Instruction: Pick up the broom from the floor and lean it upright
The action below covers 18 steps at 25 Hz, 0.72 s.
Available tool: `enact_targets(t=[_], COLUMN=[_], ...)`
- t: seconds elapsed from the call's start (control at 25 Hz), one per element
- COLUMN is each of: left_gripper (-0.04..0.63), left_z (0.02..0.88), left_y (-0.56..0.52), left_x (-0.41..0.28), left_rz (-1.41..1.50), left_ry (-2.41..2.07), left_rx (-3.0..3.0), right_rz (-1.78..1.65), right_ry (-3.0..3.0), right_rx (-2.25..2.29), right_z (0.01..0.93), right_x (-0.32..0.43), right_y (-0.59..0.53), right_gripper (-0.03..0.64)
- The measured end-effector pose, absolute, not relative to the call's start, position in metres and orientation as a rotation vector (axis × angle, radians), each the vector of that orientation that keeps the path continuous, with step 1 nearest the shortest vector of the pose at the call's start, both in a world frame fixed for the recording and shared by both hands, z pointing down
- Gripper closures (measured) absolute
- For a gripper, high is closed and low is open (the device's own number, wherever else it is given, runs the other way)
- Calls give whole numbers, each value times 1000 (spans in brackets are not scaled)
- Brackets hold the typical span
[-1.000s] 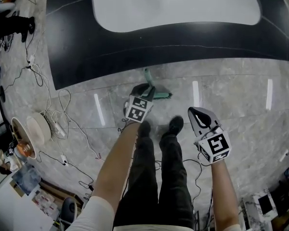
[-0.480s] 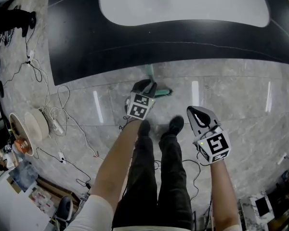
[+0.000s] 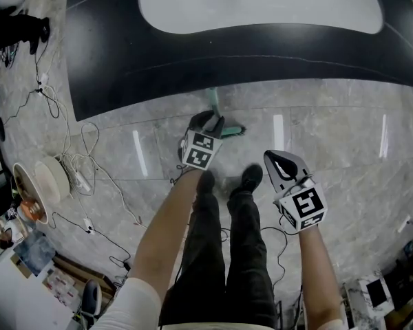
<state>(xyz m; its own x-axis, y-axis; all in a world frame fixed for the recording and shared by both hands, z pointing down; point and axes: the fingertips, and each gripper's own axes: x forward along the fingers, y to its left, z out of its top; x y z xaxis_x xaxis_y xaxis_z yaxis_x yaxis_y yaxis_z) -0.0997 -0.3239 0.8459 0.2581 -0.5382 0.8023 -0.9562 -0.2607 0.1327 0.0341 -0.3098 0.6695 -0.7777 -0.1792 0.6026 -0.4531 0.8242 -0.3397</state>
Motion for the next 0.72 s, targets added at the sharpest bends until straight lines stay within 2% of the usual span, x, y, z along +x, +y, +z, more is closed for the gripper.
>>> enact_targets(t=[0.32,0.72], left_gripper=[463,460], left_z=[832,757], left_y=[-318,-304], left_x=[-102,-99], left_rz=[878,841], left_ry=[-1345,-1371], left_rx=[1924,1935], right_rz=[632,621], right_ry=[-2434,-2436], right_rx=[453,475], right_z=[661,603], right_x=[33,35], right_y=[-305,-310], right_gripper=[617,617])
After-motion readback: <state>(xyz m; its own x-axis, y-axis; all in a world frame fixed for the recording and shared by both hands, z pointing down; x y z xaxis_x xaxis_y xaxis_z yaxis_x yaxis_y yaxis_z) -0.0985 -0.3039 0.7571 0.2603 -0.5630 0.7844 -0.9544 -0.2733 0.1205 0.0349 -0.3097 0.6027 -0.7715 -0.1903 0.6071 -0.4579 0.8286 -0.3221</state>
